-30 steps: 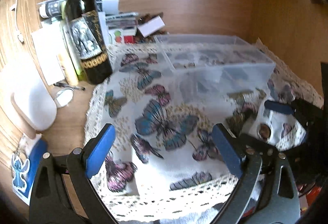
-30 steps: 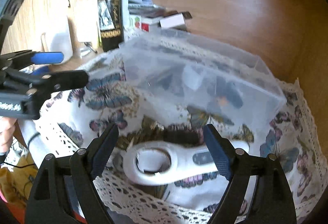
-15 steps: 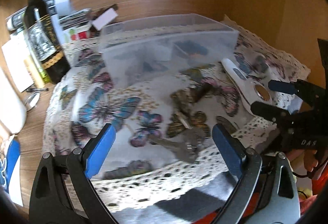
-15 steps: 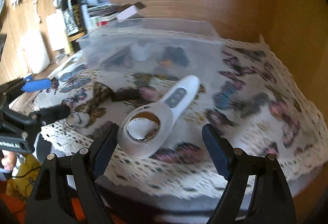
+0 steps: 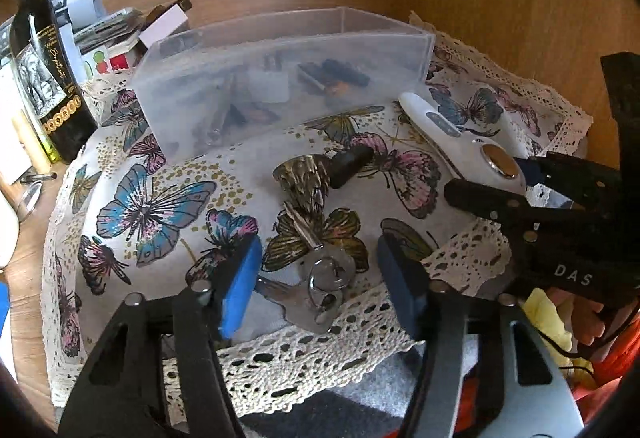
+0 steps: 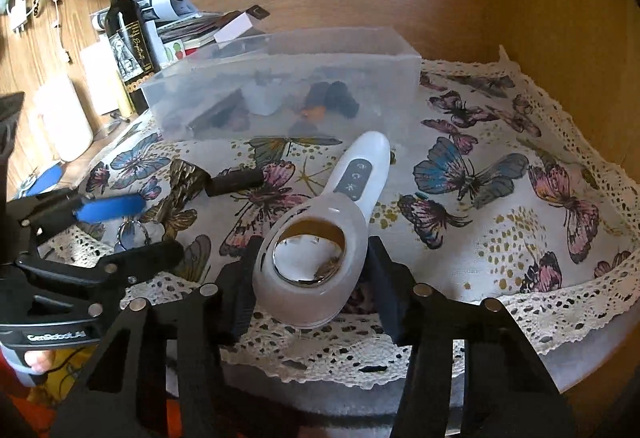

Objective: Organize rigid objects
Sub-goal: 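Grasp the key ring with the left gripper while the right gripper grasps the white handheld device, then drop the keys into the clear box with the left gripper while the right gripper places the device inside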

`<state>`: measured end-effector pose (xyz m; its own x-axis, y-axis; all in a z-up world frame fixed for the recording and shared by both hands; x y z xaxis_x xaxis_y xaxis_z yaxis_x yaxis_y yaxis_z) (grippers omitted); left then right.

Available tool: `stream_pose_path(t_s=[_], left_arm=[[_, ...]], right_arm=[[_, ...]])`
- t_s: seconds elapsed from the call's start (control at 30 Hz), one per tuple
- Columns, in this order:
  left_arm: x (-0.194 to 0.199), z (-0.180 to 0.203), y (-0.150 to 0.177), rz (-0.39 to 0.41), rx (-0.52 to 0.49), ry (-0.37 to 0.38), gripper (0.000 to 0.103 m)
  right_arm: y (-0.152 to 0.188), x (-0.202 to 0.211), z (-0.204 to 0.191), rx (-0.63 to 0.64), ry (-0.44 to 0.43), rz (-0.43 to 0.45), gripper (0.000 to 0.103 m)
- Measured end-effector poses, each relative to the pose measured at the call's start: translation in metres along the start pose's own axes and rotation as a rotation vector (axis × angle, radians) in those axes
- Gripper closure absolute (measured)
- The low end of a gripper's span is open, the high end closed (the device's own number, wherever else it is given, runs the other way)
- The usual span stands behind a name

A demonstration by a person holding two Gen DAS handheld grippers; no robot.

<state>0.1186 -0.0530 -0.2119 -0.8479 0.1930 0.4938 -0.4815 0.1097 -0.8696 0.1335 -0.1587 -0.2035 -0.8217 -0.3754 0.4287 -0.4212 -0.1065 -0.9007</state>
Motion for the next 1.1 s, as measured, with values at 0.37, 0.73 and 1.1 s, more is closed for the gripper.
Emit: stream_pose_path(t_s=[0.37,0.73,1.1], left_arm=[[0.009,0.004,-0.003,0.015,-0.016,0.016,0.079],[0.033,-0.017,-0.037,0.118,0.044,-0.004,0.079],[0.055,-0.042,-0.088,0.223,0.074,-0.035,0.079]], right_arm=[[-0.009,0.022,0.015,0.007,0.029,0.046,0.065],[-0.05,0.047,0.017,0.009,0.019,0.17,0.066],[-0.096,0.058,0.006,0.024,-0.024,0.271,0.066]])
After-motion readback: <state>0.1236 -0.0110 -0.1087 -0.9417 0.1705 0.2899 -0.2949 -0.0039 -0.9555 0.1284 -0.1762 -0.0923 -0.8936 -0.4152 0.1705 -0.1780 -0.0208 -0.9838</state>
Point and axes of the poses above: each gripper's, at about its wrist camera, not at the fingertips, and x roughly against the way its jaws point, z to its right, y to its underside, the point moved 10 cm from there along -x, roughly the way its jaws point, and after that the axes turned 15 degrees about z, right-handed, at the moved point
